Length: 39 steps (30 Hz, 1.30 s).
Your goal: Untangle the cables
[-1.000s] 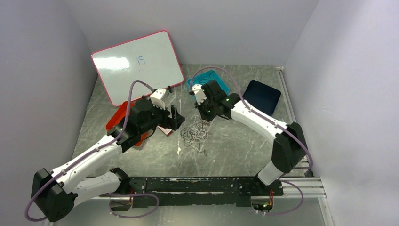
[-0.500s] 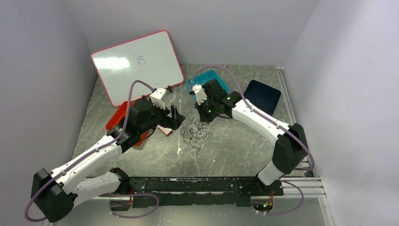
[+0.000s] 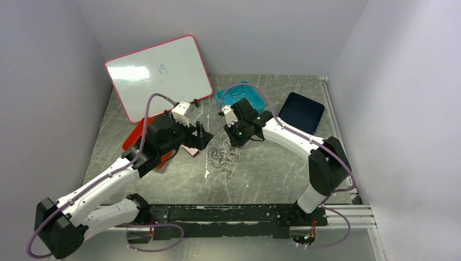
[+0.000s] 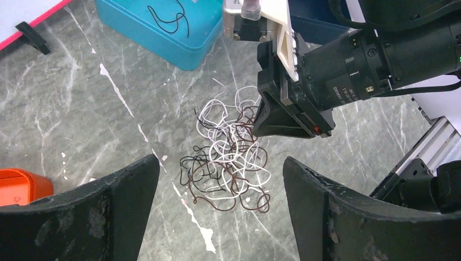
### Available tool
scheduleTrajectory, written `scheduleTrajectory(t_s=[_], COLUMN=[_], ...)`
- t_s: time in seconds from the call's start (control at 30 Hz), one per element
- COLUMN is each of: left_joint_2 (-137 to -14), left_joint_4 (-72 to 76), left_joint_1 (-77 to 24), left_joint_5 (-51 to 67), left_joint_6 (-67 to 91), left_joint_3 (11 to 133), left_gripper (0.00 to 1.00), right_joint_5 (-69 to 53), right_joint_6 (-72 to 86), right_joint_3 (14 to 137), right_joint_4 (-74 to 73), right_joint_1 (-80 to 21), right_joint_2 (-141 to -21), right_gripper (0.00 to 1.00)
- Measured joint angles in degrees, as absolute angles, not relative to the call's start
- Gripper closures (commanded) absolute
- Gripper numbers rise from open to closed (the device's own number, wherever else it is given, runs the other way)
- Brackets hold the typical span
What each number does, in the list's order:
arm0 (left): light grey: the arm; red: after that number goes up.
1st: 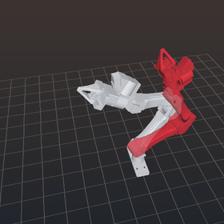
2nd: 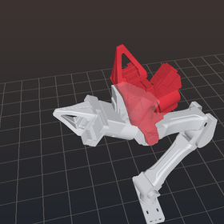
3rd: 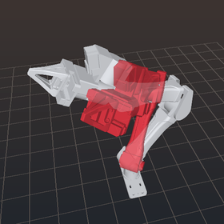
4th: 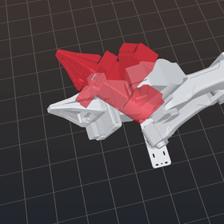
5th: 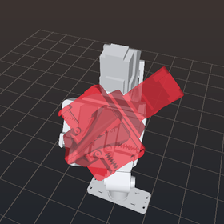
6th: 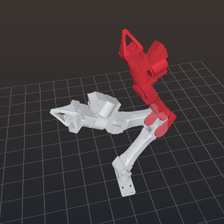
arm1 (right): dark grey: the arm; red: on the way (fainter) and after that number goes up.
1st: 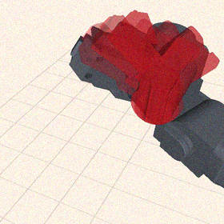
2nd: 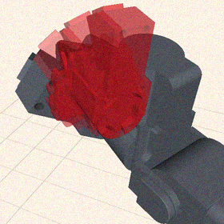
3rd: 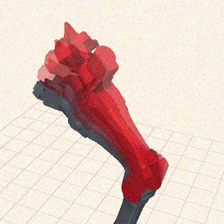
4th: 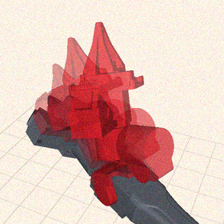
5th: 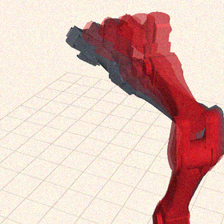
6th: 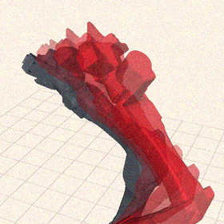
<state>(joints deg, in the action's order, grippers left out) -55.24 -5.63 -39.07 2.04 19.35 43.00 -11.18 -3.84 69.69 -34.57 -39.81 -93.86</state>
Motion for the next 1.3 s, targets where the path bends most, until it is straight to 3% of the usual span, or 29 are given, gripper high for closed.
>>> scheduleTrajectory(t_s=[0.2,0.47,0.6,0.9,1.13,1.2,1.3], left_joint_2=[-55.2,-55.2,-55.2,-55.2,-55.2,-55.2,-55.2], left_joint_4=[-5.7,-5.7,-5.7,-5.7,-5.7,-5.7,-5.7], left_joint_1=[-39.1,-39.1,-39.1,-39.1,-39.1,-39.1,-39.1], left_joint_5=[2.0,2.0,2.0,2.0,2.0,2.0,2.0], left_joint_6=[19.5,19.5,19.5,19.5,19.5,19.5,19.6], left_joint_3=[43.0,43.0,43.0,43.0,43.0,43.0,42.7], left_gripper=[0.12,0.12,0.12,0.12,0.12,0.12,0.12], right_joint_5=[-11.2,-11.2,-11.1,-11.0,-10.9,-10.9,-10.9], right_joint_6=[-3.8,-3.7,-3.7,-3.7,-3.7,-3.7,-3.7], right_joint_3=[69.6,69.1,69.2,70.7,71.0,71.0,71.0], right_joint_4=[-33.6,-33.5,-33.6,-34.8,-35.1,-35.1,-35.1], right_joint_1=[-39.8,-39.8,-39.8,-39.8,-39.8,-39.8,-39.8], right_joint_2=[-93.9,-93.9,-93.9,-93.5,-93.3,-93.3,-93.3], right_gripper=[0.81,0.96,0.88,0.84,0.99,0.97,0.85])
